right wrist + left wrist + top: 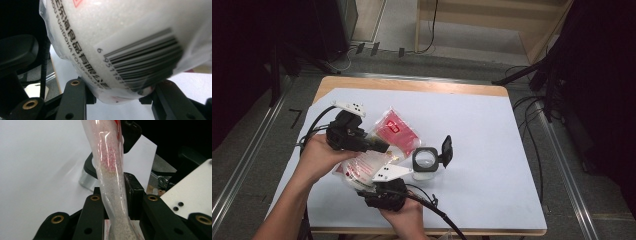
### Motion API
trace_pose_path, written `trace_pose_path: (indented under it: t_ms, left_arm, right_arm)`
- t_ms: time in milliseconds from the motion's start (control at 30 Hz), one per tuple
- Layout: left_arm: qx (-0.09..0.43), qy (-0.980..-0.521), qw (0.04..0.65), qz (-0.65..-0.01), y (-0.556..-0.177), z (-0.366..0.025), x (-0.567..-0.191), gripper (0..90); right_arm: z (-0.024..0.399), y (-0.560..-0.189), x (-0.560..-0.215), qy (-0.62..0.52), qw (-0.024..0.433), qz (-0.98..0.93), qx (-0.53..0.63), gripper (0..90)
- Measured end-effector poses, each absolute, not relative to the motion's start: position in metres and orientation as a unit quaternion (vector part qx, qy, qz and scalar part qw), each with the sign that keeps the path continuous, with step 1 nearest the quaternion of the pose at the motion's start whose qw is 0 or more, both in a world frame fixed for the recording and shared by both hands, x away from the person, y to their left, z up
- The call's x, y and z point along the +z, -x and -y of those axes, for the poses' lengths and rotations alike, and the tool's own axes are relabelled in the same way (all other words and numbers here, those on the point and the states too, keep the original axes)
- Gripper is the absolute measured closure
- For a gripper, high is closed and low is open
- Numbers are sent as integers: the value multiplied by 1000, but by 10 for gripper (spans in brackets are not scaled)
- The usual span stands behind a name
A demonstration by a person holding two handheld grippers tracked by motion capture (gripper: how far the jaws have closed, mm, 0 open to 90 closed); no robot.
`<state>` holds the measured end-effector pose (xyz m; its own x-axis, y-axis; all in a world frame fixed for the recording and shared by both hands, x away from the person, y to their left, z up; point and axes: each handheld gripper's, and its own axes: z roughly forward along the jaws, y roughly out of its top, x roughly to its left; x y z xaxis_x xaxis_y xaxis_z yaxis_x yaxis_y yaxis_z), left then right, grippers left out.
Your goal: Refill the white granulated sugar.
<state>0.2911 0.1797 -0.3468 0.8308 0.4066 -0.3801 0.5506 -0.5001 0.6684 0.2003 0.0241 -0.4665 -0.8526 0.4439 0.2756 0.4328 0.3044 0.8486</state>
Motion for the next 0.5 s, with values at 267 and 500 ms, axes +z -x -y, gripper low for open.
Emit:
trace_pose_path:
  t_ms: [267, 500]
  left_arm:
    - [-115, -861, 418, -267, -294, -172, -357, 765]
    - [-140, -848, 408, -308, -300, -169, -364, 768]
  right_arm:
    - [-26, -198, -463, -260, -10, -807, 531, 622]
    - [-27, -197, -465, -265, -8, -811, 522, 627]
